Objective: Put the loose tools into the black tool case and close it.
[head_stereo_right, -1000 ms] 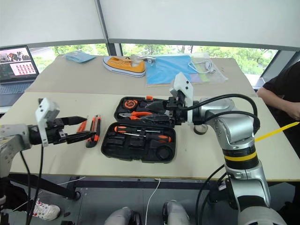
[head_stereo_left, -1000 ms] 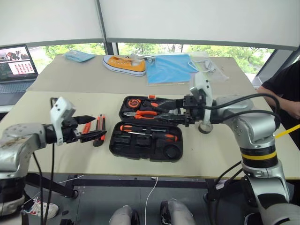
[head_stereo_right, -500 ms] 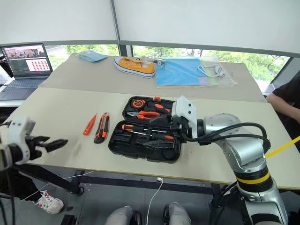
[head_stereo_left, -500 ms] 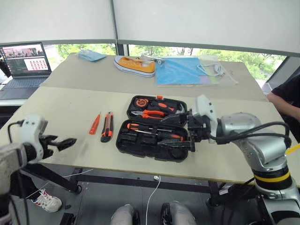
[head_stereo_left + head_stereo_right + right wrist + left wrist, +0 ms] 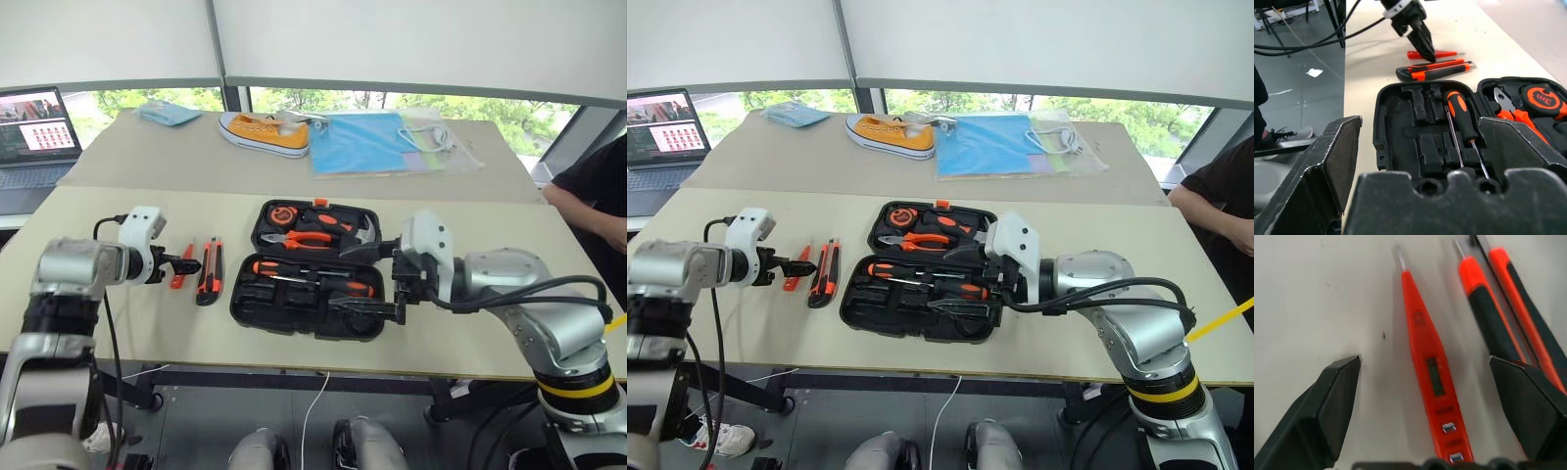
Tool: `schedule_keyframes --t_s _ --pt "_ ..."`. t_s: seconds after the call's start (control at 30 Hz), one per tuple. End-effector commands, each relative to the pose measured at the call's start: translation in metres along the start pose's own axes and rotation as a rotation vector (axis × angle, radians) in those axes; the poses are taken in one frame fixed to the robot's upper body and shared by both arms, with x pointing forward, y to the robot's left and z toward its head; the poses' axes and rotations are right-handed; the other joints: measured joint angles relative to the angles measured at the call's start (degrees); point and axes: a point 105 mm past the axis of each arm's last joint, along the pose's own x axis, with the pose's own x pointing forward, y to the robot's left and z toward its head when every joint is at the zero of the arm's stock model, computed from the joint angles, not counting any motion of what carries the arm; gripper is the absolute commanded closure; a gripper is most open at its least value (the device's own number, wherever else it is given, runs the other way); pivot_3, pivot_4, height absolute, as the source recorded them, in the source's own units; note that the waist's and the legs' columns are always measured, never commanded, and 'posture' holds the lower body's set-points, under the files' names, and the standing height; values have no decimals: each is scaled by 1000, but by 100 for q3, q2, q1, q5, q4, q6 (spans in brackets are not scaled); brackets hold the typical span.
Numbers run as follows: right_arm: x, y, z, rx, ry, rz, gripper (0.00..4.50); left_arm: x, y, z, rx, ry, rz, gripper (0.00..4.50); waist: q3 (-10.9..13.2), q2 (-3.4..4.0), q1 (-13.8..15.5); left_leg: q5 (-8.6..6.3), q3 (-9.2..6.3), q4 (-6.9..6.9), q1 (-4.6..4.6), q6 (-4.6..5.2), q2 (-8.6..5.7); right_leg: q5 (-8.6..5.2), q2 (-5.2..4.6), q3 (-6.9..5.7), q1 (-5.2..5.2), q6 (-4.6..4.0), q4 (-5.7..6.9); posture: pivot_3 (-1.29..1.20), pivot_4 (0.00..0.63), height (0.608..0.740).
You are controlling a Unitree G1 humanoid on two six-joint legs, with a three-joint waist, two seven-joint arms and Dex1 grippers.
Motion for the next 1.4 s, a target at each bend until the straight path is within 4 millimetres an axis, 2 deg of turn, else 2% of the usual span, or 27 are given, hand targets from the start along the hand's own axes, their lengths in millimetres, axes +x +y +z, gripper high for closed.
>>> schedule_keyframes --t_s 0.03,0.07,0.1,0.17,0.23,0.27,0.37,0.43,0.5,0.63,0.73,0.83,0.9,1.03,1.33,1.37,1.4 --pt "-10 -1 10 -45 -18 -40 0 6 5 -5 -13 28 -6 1454 0 0 1 0 1 0 3 0 1 0 -2 2 2 0 1 0 150 718" --pt "-12 -2 10 -47 -14 -48 0 7 7 -6 -20 26 -4 1942 0 0 2 0 0 0 4 0 2 0 -7 2 3 0 1 0 150 718" --pt "-13 -2 10 -48 -12 -53 0 7 9 -5 -25 19 0 2109 0 0 5 0 0 0 5 0 2 0 -9 2 3 0 1 0 150 718" --pt "-18 -1 9 -35 -4 -56 0 3 13 1 5 -20 -13 3027 0 0 9 0 -1 0 6 0 2 0 -17 5 3 0 4 0 150 718" --pt "-22 1 7 -18 9 -49 0 -7 5 21 109 -121 -106 3644 0 -1 19 0 -3 1 5 0 2 0 -17 4 3 0 4 0 150 718" --pt "-24 3 6 -5 19 -42 0 -17 -6 33 191 -182 -199 4049 1 -3 19 0 -3 1 1 0 3 0 -16 1 1 -1 3 0 150 718" --pt "-30 10 0 19 46 -28 0 -45 -40 53 465 -278 -424 4076 13 -27 30 0 -3 10 -22 0 5 1 -16 -5 -20 -6 2 0 150 718" --pt "-32 13 -4 23 66 -36 0 -58 -63 55 677 -283 -569 4076 13 -26 39 0 -1 17 -36 0 3 2 -17 -3 -35 -9 2 0 150 718" --pt "-35 15 -8 24 80 -53 0 -65 -85 51 813 -245 -713 4076 13 -26 53 0 -1 19 -45 1 -1 3 -19 -4 -42 -10 2 0 150 718" --pt "-38 17 -14 32 93 -92 0 -60 -121 47 982 -163 -872 4076 13 -26 94 1 2 28 -47 3 -4 1 -13 -3 -41 -6 5 0 150 718" --pt "-39 20 -17 50 88 -136 0 -41 -150 39 1120 -71 -943 4076 13 -26 96 2 -3 37 -50 5 -3 2 -8 -3 -35 -4 6 0 150 718" --pt "-39 24 -18 58 82 -159 0 -16 -157 35 1163 16 -918 4076 13 -26 92 4 -6 45 -53 12 -2 2 0 -3 -35 -3 8 0 150 718" --pt "-39 25 -18 62 78 -172 0 -8 -157 32 1177 38 -919 4076 13 -27 56 4 -7 49 -54 15 0 3 12 -2 -35 -3 8 0 150 718" --pt "-41 26 -20 68 75 -204 0 2 -160 31 1176 51 -922 4076 13 -27 0 3 -10 50 -54 16 13 3 17 0 -39 -3 6 0 150 718" --pt "-42 25 -22 65 75 -228 0 10 -160 23 1153 94 -935 4076 13 -27 13 -4 -16 58 -55 27 8 3 15 0 -34 -2 7 0 150 718" --pt "-41 25 -22 65 75 -227 0 9 -161 23 1153 83 -944 3577 13 -27 13 -4 -16 57 -55 27 8 3 15 0 -34 -2 7 0 150 718" --pt "-41 25 -22 65 75 -226 0 7 -162 23 1153 73 -950 3277 13 -27 13 -4 -16 57 -55 27 8 3 15 0 -34 -2 7 0 150 718"
